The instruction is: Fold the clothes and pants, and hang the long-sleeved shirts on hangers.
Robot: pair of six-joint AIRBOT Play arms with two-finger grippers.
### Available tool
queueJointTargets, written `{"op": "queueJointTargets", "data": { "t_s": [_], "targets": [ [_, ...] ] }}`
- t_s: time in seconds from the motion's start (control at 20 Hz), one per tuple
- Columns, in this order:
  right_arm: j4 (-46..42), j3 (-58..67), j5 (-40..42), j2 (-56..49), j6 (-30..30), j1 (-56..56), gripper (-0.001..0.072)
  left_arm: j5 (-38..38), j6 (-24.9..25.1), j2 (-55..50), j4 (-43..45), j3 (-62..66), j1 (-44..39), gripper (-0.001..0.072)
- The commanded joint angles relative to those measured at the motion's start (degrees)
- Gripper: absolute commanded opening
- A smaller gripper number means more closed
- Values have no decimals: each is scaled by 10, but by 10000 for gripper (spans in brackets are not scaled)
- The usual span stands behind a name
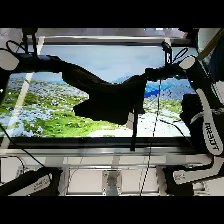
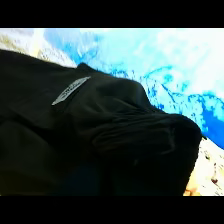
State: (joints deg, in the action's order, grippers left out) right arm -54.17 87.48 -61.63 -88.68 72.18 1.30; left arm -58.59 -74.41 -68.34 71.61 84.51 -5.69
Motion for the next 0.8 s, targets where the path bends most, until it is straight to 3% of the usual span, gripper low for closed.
{"op": "queueJointTargets", "data": {
  "t_s": [0.0,0.25,0.35,0.5,0.75],
  "targets": [
    [-8,12,-37,30,-3,-2,28,3,-43,46,40,-6,-6,17],
    [-6,144,-130,178,-13,5,28,65,-58,166,82,20,-6,18],
    [16,203,-196,248,28,9,28,57,-68,227,87,45,-6,18],
    [50,229,-201,357,111,35,28,14,-68,294,90,116,-6,17],
    [159,229,-212,448,282,56,26,-90,-61,289,94,262,-6,17]
  ]
}}
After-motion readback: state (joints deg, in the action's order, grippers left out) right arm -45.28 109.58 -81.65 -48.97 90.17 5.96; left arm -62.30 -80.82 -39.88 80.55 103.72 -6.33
